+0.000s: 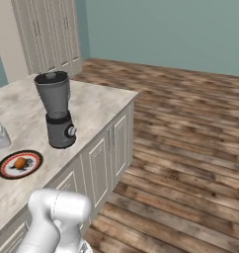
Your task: Pick the two tangerines from the fridge and place them on the plate next to the blender to make a fruit smoothie.
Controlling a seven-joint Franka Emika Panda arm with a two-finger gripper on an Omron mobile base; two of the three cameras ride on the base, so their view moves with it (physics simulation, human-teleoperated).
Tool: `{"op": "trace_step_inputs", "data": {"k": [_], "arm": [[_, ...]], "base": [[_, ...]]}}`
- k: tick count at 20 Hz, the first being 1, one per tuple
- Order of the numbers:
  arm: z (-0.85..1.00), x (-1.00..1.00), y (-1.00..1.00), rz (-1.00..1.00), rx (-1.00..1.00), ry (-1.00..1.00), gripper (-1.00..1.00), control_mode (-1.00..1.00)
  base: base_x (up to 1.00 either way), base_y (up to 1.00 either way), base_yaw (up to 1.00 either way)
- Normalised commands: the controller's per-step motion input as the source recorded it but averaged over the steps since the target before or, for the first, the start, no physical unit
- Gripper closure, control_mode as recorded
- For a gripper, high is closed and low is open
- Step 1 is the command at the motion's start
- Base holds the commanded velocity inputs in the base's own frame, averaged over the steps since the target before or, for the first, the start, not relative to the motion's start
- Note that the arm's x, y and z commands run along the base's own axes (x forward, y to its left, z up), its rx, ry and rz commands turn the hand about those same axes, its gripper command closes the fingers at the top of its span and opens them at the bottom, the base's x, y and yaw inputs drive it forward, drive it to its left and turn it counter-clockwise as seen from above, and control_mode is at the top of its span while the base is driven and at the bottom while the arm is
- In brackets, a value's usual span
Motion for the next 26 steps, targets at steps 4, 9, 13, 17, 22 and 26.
{"op": "trace_step_inputs", "data": {"k": [4, 9, 13, 17, 22, 26], "arm": [[-0.81, 0.68, 0.47, 0.00, -0.11, 0.00, 1.00, -1.00], [-0.64, 0.84, 0.49, 0.00, -0.13, 0.01, 1.00, -1.00], [-0.43, 0.80, 0.72, 0.00, -0.13, 0.07, 1.00, -1.00], [-0.44, 0.75, 0.73, 0.02, -0.10, 0.08, 1.00, -1.00], [-0.46, 0.78, 0.50, 0.03, -0.06, 0.05, 1.00, -1.00], [-0.62, 0.65, 0.21, 0.06, -0.01, 0.03, 1.00, -1.00]], "base": [[0.00, 0.00, 0.00], [0.00, 0.00, 0.00], [0.00, 0.00, 0.00], [0.00, 0.00, 0.00], [0.00, 0.00, 0.00], [0.00, 0.00, 0.00]]}}
